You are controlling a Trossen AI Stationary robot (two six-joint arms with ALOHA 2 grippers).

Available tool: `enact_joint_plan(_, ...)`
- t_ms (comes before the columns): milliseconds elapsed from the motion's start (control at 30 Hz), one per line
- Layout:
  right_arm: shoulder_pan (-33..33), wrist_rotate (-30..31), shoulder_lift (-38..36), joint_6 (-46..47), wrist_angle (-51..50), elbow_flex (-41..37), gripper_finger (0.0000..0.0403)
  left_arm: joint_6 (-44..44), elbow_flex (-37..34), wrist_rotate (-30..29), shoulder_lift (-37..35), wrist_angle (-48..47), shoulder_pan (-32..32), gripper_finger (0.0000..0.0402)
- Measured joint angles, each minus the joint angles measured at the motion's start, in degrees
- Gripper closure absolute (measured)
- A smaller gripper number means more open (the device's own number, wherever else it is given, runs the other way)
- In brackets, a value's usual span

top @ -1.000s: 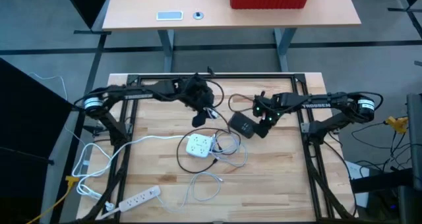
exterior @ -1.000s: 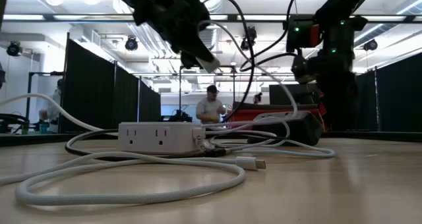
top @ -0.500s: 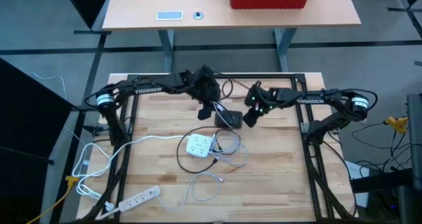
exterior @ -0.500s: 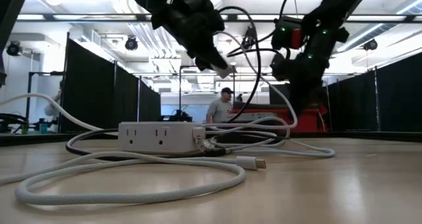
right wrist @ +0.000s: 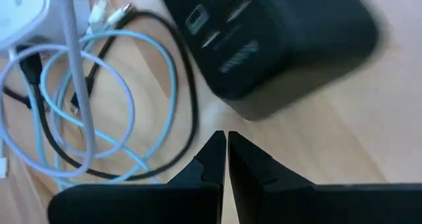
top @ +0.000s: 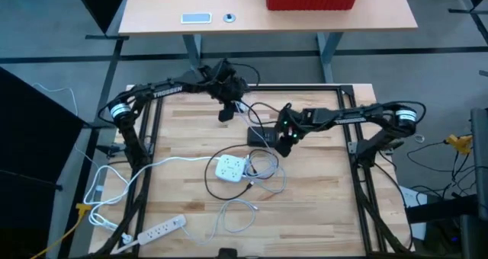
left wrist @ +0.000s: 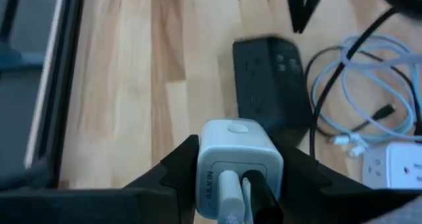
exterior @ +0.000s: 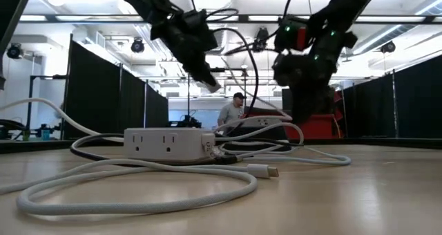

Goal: Insert USB
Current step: Insert the white charger adapter with USB cables into the black outlet extension

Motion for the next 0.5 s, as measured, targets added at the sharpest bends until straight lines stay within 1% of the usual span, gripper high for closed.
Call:
enact_joint_plan(100,0.13,-1.48,4.04,-1.55,4.25,0.58,0.0403,0.00,0.10,1.78,0.00,-1.71,0.63,0.0270)
enact_joint_plan(233,-2.01,-1.02,8.46,-5.10,5.08,5.48,0.0403,0.93,0.10,2.62,0.00,-4.98,0.43,0.0270)
enact_joint_plan(433,-4.92,2.92,10.11,-10.07,0.21,14.13,0.0403,2.71,0.10,2.24,-0.29,-10.28,0.36,0.0270)
enact_joint_plan(500,-5.24,3.22,9.89,-11.55,-2.45,15.97,0.0403,3.50,0.10,0.91,-0.89,-11.69,0.55,0.0270)
